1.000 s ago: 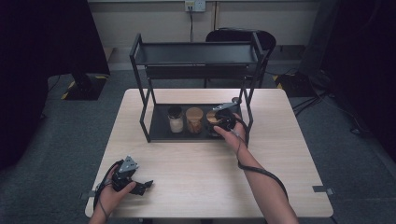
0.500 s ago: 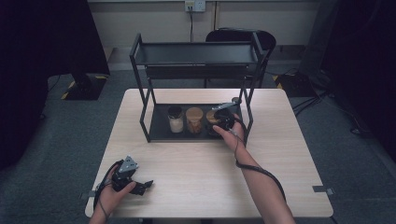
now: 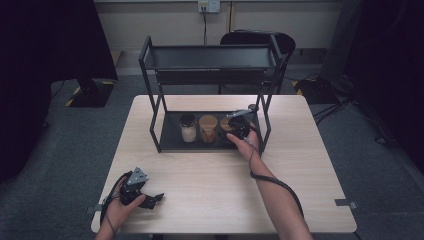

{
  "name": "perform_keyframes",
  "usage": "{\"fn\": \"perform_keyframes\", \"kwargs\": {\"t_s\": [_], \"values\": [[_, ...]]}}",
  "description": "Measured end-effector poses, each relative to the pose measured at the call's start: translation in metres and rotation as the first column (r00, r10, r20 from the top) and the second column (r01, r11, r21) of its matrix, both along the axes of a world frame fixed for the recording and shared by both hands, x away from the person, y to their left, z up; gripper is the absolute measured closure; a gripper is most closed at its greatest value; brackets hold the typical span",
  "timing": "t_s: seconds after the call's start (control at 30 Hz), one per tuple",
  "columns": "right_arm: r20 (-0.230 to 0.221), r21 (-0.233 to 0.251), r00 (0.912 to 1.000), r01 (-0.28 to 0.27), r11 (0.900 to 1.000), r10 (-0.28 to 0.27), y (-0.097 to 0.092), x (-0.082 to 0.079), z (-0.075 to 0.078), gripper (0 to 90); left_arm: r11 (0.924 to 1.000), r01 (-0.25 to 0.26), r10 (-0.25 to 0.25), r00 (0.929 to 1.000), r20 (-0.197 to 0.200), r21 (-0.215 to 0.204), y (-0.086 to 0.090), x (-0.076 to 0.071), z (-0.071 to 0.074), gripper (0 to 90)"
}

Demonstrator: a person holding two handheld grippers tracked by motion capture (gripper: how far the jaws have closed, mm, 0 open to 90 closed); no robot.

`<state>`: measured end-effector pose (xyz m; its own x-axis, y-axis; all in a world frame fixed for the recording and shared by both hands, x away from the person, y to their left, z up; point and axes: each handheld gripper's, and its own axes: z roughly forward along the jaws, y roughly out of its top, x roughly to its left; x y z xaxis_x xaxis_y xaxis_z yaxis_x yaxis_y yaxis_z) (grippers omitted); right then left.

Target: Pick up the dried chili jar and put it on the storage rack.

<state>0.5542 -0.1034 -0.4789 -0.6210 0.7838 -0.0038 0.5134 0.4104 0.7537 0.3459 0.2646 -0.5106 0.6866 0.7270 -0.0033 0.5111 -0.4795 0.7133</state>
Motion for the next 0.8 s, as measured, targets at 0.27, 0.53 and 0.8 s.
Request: {"fn": "perform_keyframes", "kwargs": {"t_s": [0.27, 0.53, 0.8], "values": [[0.001, 0.001, 1.0000, 0.006, 1.0000, -0.006, -0.002, 0.000, 0.000, 24.6, 1.0000, 0.000, 0.000, 1.0000, 0.000, 0.000, 0.000, 0.000, 0.000, 0.2], [-0.023, 0.026, 0.9993, 0.028, 0.9993, -0.028, -0.006, -0.003, 0.003, 9.3, 1.0000, 0.000, 0.000, 1.0000, 0.000, 0.000, 0.000, 0.000, 0.000, 0.2], [-0.038, 0.047, 0.9989, 0.030, 0.9985, -0.029, -0.011, -0.012, 0.008, 4.2, 1.0000, 0.000, 0.000, 1.0000, 0.000, 0.000, 0.000, 0.000, 0.000, 0.2]]}}
